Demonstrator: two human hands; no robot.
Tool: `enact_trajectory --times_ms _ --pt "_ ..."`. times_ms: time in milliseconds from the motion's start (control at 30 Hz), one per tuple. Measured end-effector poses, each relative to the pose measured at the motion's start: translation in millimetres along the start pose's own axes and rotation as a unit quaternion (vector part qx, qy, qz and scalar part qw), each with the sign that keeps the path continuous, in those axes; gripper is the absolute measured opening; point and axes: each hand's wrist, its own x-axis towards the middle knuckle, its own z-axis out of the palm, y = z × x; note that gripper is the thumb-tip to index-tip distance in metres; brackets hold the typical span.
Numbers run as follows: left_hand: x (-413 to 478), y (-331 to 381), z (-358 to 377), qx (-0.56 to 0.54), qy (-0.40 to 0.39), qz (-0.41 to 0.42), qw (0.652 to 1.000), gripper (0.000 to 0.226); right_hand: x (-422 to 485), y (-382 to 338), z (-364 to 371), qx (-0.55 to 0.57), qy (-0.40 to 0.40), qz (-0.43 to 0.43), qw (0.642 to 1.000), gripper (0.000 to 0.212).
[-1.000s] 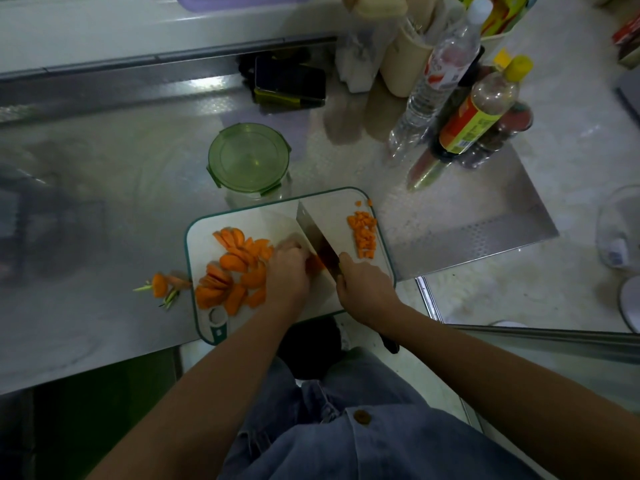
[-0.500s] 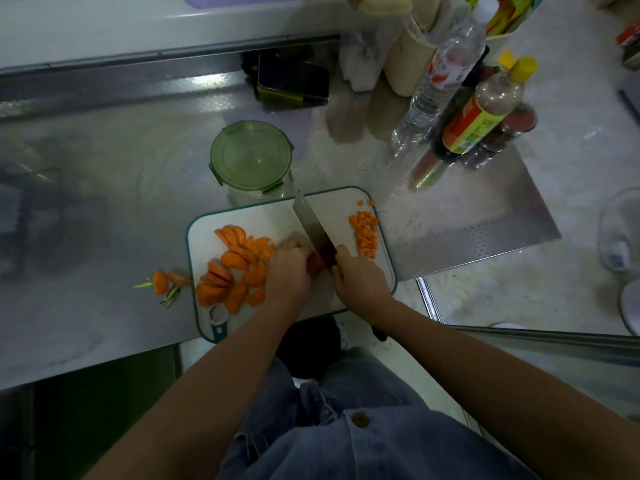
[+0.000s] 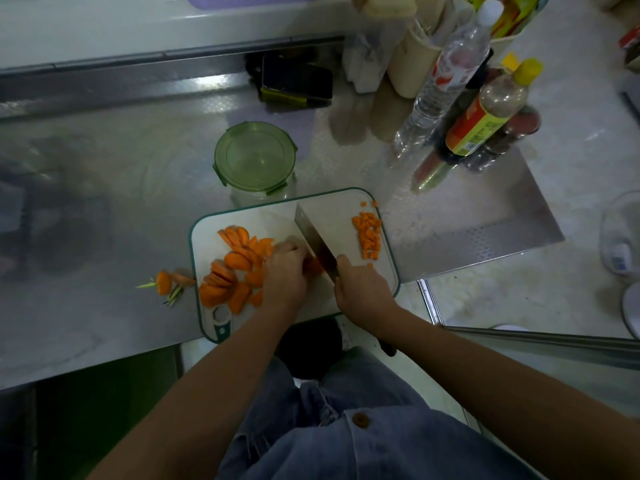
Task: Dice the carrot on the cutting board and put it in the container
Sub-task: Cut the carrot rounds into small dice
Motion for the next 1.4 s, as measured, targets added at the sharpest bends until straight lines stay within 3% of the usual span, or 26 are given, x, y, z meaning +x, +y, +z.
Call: enact_trajectory --times_ms 400,767,1200,1400 --pt "2.2 4.4 -5.3 0.024 -0.031 -0.034 0.999 0.006 13.2 3.0 3.7 0.019 0.041 -0.005 0.999 0.029" --pt "4.7 6.5 -8.7 0.012 -0.058 -0.064 0.996 0.012 3.3 1.3 2.7 0.010 -0.004 -0.001 1.000 0.024" --pt "-0.5 7.4 -13.9 -0.022 -0.074 -0.078 0.994 0.012 18.6 -2.1 3.2 0.030 0.041 -0.010 0.999 0.024" --pt "1.7 10.2 -15.8 -0.031 -0.071 -0.104 0.992 0.017 8.3 -3.8 -4.2 0.012 0.019 -0.022 1.000 0.023"
